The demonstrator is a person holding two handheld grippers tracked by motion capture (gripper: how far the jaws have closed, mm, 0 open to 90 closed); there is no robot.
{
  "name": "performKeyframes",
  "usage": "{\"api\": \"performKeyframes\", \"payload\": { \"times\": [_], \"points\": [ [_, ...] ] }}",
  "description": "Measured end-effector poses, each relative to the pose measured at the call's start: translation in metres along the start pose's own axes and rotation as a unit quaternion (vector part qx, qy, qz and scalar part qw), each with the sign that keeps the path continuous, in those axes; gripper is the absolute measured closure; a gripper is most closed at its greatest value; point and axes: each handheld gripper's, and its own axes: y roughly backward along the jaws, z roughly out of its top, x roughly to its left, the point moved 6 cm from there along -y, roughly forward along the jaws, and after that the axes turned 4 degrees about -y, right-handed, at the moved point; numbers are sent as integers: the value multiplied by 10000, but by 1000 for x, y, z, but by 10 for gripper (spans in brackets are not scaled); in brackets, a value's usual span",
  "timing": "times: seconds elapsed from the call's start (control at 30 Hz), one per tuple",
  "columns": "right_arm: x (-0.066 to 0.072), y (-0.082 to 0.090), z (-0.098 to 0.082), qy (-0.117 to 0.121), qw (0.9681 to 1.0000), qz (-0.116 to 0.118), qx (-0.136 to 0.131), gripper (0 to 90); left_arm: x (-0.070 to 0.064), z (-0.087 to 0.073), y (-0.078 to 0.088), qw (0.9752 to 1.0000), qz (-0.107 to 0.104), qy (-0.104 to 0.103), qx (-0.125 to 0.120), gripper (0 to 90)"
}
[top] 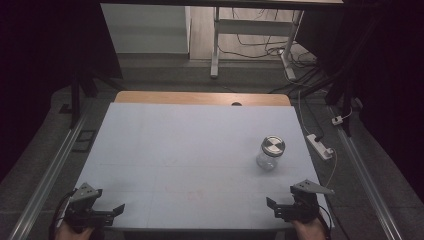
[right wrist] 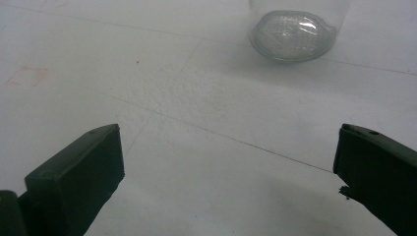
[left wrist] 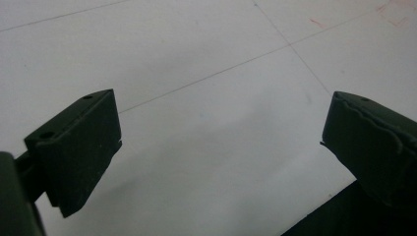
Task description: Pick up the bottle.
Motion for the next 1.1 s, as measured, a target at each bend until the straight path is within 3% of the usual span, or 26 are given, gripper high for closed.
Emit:
{"api": "performKeyframes", "payload": {
  "times": [0.77,0.9,1.1],
  "points": [
    [1,2,14,311,9989,67,-335,0,3,-1,1,9997,-155,197,-20,21],
    [-7,2,22,356,9982,-154,-456,0,2,-1,0,9998,-149,152,-1,21],
    [-8,-5,26,368,9980,-133,-499,0,3,-1,0,9998,-147,161,12,21]
  ]
}}
